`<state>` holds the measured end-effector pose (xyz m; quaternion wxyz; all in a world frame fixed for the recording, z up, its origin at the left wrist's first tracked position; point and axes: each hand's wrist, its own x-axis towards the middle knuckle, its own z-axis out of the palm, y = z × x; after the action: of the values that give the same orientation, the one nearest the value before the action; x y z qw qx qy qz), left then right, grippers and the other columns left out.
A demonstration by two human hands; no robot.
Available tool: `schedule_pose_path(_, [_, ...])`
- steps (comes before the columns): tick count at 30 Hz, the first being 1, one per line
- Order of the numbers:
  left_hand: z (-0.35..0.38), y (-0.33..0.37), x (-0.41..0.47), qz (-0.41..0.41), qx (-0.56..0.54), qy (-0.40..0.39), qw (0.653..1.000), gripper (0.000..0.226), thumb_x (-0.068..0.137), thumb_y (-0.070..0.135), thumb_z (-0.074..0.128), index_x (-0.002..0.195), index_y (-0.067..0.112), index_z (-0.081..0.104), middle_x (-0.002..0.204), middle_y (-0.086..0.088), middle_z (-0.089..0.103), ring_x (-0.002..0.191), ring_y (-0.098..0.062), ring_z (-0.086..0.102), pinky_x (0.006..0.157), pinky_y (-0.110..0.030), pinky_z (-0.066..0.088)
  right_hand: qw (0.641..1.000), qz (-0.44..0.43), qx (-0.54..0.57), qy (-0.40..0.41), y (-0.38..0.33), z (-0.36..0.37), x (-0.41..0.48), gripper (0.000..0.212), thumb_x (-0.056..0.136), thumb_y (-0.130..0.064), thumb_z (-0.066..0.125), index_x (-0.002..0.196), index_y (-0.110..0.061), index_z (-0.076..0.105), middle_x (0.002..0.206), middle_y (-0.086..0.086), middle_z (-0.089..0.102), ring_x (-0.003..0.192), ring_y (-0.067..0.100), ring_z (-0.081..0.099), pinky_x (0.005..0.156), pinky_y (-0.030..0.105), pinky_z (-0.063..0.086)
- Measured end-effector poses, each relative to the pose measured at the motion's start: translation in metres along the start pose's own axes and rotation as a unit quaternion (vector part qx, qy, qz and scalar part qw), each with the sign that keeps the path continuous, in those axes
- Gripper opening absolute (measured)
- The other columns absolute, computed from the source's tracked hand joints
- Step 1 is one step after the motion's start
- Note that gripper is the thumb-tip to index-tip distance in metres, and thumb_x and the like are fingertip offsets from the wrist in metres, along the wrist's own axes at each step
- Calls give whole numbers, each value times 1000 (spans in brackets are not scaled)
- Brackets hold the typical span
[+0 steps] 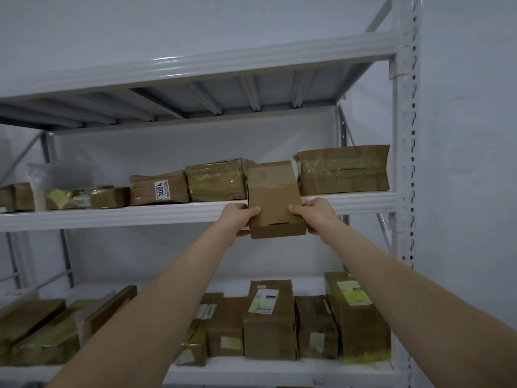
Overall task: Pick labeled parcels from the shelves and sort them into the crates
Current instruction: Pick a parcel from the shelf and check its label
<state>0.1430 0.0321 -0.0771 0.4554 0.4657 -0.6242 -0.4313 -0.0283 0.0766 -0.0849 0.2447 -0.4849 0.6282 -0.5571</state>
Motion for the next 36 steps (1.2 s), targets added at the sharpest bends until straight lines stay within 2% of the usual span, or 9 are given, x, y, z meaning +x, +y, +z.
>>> schedule_pose_path(4, [-1,-8,-9,-9,-7,2,1000,29,91,15,62,118,5,59,112,-7,63,100,-19,58,72,-28,46,998,31,34,-50,11,-6,-16,74,87,-34,68,145,-6,33,130,11,54,112,26,53,87,36,41])
schedule_pose_path(7, [-1,-16,-14,-3,9,-12,1000,30,91,6,59,120,7,59,110,-6,63,100,-19,57,80,-31,45,995,31,36,-84,20,-9,-27,54,87,-25,69,134,-10,49,123,5,60,108,22,55,91,35,40])
schedule_pose_path(10, [-4,-27,-16,-2,17,-17,1000,41,93,5,56,133,11,53,120,-4,61,108,-20,56,87,-34,46,995,8,41,-89,29,-10,-33,45,87,-18,69,129,-12,53,116,4,62,98,17,56,78,27,41])
schedule_pose_path(16, [-11,-43,-26,-52,-60,-21,997,29,101,21,42,119,5,59,93,-9,61,74,-22,59,61,-32,53,997,-56,-44,-43,50,-8,-35,50,84,-17,72,130,-18,52,97,4,61,86,15,58,66,22,43])
schedule_pose_path(20, [-20,-56,-30,-101,-147,-63,982,32,101,30,38,107,5,57,96,-18,64,75,-29,67,56,-30,59,992,-79,-86,-40,64,-2,-35,51,85,-12,69,132,-22,53,88,4,64,84,18,61,72,22,48])
schedule_pose_path(23, [-25,-68,-31,-138,-199,-89,966,30,96,32,50,113,9,57,103,-20,63,80,-30,67,50,-28,57,995,-66,-56,-57,74,4,-38,49,92,-2,58,136,-22,52,101,11,65,86,16,59,55,6,44])
schedule_pose_path(28, [-20,-85,-28,-119,-117,-84,982,40,87,22,66,123,8,57,108,-16,65,90,-26,64,66,-31,55,999,9,20,-42,90,16,-39,42,101,-10,41,136,-30,51,113,4,65,87,14,61,67,21,47])
schedule_pose_path(32, [-10,-105,-23,-67,-97,-79,990,47,87,13,65,132,13,52,106,-10,65,90,-23,64,69,-30,54,989,78,99,-79,103,23,-48,37,96,-37,53,130,-24,53,104,-1,64,90,15,60,83,32,49])
schedule_pose_path(36, [-4,-124,-17,-67,-98,-96,988,55,86,9,66,137,15,47,114,-10,65,91,-22,65,66,-29,52,982,101,116,-107,118,27,-49,60,87,-24,69,141,-28,44,116,0,64,96,17,63,68,30,53])
